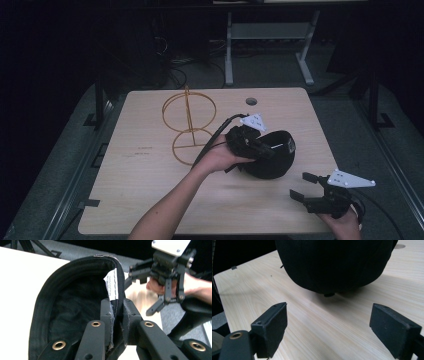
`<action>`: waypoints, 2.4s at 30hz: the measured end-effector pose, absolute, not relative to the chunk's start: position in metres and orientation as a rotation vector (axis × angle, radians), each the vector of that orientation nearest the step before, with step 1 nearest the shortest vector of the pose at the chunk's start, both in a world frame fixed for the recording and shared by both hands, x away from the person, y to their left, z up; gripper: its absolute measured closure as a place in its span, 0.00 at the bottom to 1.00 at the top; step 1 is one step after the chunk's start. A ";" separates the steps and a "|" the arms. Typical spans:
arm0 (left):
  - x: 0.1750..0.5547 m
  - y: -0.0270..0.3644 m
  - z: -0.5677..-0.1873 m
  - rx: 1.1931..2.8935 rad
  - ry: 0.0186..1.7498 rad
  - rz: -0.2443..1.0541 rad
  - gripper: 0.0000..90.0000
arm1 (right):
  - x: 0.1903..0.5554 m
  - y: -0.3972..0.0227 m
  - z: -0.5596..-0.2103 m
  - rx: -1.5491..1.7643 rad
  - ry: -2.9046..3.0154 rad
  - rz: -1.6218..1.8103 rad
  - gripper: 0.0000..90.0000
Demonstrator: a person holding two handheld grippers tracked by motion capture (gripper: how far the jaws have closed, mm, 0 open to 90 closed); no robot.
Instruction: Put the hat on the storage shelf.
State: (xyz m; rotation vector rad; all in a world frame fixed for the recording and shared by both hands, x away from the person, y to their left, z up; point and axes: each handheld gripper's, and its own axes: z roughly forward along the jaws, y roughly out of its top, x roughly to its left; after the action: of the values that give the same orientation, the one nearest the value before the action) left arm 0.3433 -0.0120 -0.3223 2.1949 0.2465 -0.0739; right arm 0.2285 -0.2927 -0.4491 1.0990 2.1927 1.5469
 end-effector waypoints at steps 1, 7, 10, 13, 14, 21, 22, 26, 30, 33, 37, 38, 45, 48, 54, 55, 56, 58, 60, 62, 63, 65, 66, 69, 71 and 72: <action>0.344 -0.013 -0.320 2.190 0.249 -0.070 0.90 | 0.228 -0.292 -0.447 1.102 2.193 1.550 0.16; 0.341 -0.016 -0.304 2.171 0.229 -0.059 0.90 | 0.230 -0.286 -0.431 1.067 2.173 1.586 0.16; 0.336 -0.019 -0.296 2.158 0.201 -0.063 0.90 | 0.232 -0.280 -0.422 1.027 2.146 1.603 0.16; 0.332 -0.022 -0.290 2.156 0.174 -0.065 0.90 | 0.233 -0.277 -0.417 1.025 2.125 1.594 0.16; 0.331 -0.024 -0.288 2.154 0.163 -0.068 0.90 | 0.233 -0.276 -0.415 1.023 2.113 1.590 0.16; 0.321 -0.032 -0.281 2.162 0.085 -0.077 0.90 | 0.239 -0.276 -0.417 1.011 2.092 1.621 0.28; 0.321 -0.033 -0.281 2.170 0.076 -0.079 0.90 | 0.239 -0.277 -0.418 1.000 2.093 1.633 0.33; 0.320 -0.036 -0.280 2.180 0.068 -0.096 0.90 | 0.240 -0.278 -0.423 0.954 2.109 1.675 0.60; 0.318 -0.038 -0.280 2.184 0.059 -0.108 0.90 | 0.238 -0.278 -0.420 0.894 2.123 1.686 0.94; 0.319 -0.034 -0.278 2.199 0.064 -0.084 0.90 | 0.237 -0.278 -0.417 0.880 2.144 1.656 0.96; 0.321 -0.027 -0.280 2.207 0.094 -0.057 0.90 | 0.237 -0.281 -0.414 0.884 2.166 1.647 0.97; 0.322 -0.025 -0.281 2.208 0.098 -0.057 0.90 | 0.237 -0.281 -0.413 0.881 2.172 1.648 0.97; 0.323 -0.014 -0.285 2.217 0.134 -0.051 0.88 | 0.238 -0.280 -0.411 0.871 2.205 1.659 0.98; 0.322 -0.009 -0.285 2.220 0.151 -0.033 0.83 | 0.240 -0.283 -0.410 0.887 2.197 1.682 0.98; 0.319 0.008 -0.282 2.248 0.177 -0.040 0.69 | 0.243 -0.292 -0.411 0.923 2.207 1.719 0.98; 0.320 0.012 -0.282 2.248 0.182 -0.032 0.68 | 0.243 -0.293 -0.410 0.933 2.204 1.724 0.98; 0.320 0.016 -0.283 2.243 0.188 -0.027 0.67 | 0.244 -0.295 -0.410 0.941 2.204 1.726 0.98; 0.320 0.024 -0.286 2.237 0.198 -0.024 0.65 | 0.244 -0.297 -0.408 0.949 2.199 1.714 0.98; 0.318 0.033 -0.290 2.240 0.209 -0.008 0.64 | 0.244 -0.297 -0.405 0.946 2.199 1.701 0.98; 0.317 0.039 -0.294 2.239 0.218 -0.013 0.63 | 0.244 -0.298 -0.401 0.947 2.204 1.686 0.98; 0.317 0.043 -0.296 2.243 0.222 -0.009 0.62 | 0.244 -0.299 -0.399 0.947 2.204 1.681 0.98; 0.316 0.049 -0.301 2.246 0.233 0.001 0.61 | 0.245 -0.301 -0.395 0.951 2.200 1.682 0.98; 0.316 0.052 -0.303 2.247 0.238 -0.002 0.61 | 0.246 -0.302 -0.393 0.953 2.198 1.681 0.98; 0.313 0.060 -0.310 2.254 0.258 0.022 0.59 | 0.247 -0.304 -0.385 0.950 2.181 1.672 0.98; 0.312 0.062 -0.312 2.252 0.261 0.022 0.59 | 0.248 -0.305 -0.380 0.951 2.174 1.671 0.98; 0.311 0.064 -0.314 2.253 0.265 0.026 0.59 | 0.248 -0.305 -0.378 0.947 2.173 1.668 0.98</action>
State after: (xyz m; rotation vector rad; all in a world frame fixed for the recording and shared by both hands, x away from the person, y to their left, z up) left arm 0.3108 0.0636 -0.3139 2.2526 0.2653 0.0261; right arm 0.2482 -0.3050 -0.3783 0.9475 2.1728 1.6681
